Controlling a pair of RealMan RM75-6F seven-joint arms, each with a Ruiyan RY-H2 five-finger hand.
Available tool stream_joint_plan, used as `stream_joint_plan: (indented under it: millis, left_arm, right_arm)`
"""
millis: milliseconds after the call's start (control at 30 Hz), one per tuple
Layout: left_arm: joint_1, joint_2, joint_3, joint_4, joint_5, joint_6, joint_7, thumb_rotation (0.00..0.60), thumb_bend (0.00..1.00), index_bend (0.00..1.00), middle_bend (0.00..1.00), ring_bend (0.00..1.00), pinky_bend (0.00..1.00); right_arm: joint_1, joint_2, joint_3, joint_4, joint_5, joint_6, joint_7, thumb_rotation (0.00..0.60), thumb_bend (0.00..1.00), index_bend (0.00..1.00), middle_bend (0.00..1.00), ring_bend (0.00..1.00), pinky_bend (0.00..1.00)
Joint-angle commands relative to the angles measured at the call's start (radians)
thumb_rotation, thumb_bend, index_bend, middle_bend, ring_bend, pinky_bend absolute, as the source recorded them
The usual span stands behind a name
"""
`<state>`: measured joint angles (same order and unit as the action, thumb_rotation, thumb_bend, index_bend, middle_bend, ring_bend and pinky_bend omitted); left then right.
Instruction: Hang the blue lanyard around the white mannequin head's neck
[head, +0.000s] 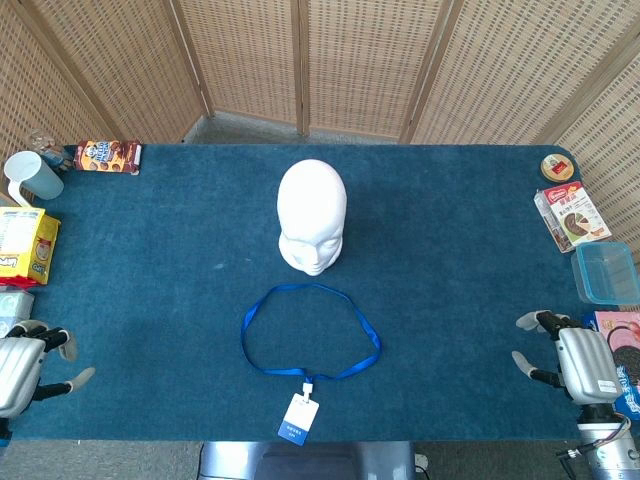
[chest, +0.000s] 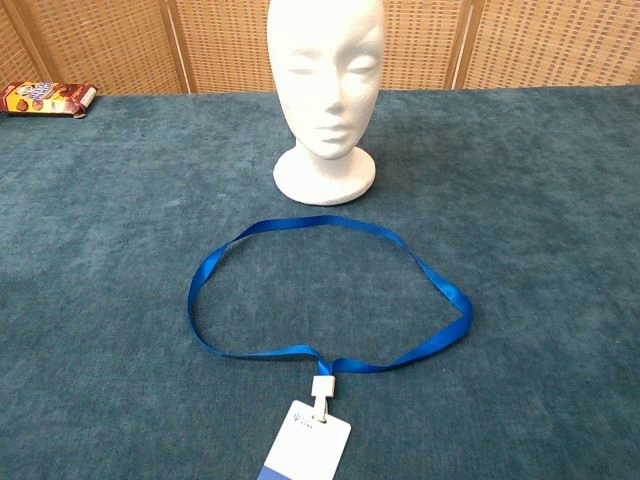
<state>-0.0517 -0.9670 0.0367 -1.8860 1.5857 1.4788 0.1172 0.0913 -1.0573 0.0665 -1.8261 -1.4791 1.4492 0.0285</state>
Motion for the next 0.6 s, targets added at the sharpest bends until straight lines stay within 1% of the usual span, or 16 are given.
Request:
stream_joint_plan:
  millis: [33, 600]
  left_arm:
    - [-0.001, 0.002, 0.0, -0.001, 0.001, -0.002, 0.002, 0.502, 0.18, 0.63, 0.6, 0.5, 0.3]
    - [0.009, 0.018, 0.001, -0.008, 0.016, 0.019, -0.01, 0.507, 0.18, 0.63, 0.6, 0.5, 0.3]
  right_arm:
    - [0.001, -0.003, 0.0, 0.002, 0.001, -0.002, -0.001, 0.6, 0.28, 0.42, 0.46, 0.45, 0.47]
    - [-0.008, 0.003, -0.005, 0.006, -0.021, 0.013, 0.021, 0.6, 0.28, 0.42, 0.46, 0.46, 0.48]
